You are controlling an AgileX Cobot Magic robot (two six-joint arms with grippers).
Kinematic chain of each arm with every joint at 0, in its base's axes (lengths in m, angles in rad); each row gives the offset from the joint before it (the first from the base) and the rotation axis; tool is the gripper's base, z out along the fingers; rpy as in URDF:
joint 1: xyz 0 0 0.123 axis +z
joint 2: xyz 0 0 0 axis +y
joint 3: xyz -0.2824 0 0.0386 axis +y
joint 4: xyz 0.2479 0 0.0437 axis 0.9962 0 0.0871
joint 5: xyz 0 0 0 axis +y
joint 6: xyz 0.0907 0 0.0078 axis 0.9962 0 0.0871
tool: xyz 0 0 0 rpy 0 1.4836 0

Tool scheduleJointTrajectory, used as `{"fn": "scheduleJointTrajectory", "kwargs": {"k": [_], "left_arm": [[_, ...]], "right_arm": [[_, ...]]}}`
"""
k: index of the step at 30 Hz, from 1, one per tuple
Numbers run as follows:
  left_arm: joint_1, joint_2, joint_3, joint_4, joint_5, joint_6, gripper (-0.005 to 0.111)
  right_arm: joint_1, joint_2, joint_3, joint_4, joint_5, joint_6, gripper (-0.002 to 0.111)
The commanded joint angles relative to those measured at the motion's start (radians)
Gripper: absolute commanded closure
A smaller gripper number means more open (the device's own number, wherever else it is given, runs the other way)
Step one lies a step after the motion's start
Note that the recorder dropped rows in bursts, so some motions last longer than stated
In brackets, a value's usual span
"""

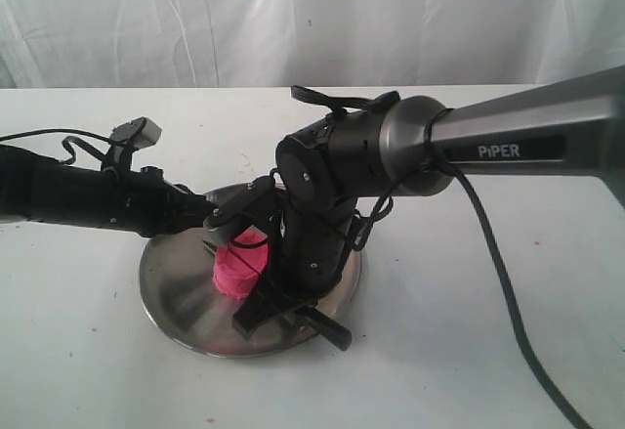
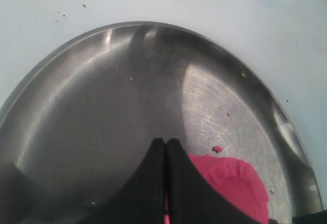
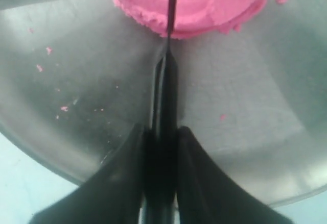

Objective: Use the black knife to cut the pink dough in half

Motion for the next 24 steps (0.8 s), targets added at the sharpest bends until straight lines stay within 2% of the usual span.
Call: {"fn": "scheduleJointTrajectory", "kwargs": {"k": [1,9,24], "left_arm": [[0.0,-0.009,-0.002,0.088,-0.034,-0.087,0.107],[-0.002,-0.009,-0.002,0.117,-0.058,-0.12,0.107],[-0.004,0.006,-0.002,0.08,-0.055,-0.113,0.107]], "right_arm": [[0.002,0.0,-0.006,-0.002,0.013,-0.015,0.108],[0.002,0.0,-0.006,-0.002,0.011,-0.015,0.108],[0.002,0.0,-0.006,-0.002,0.002,-0.015,0.108]]}}
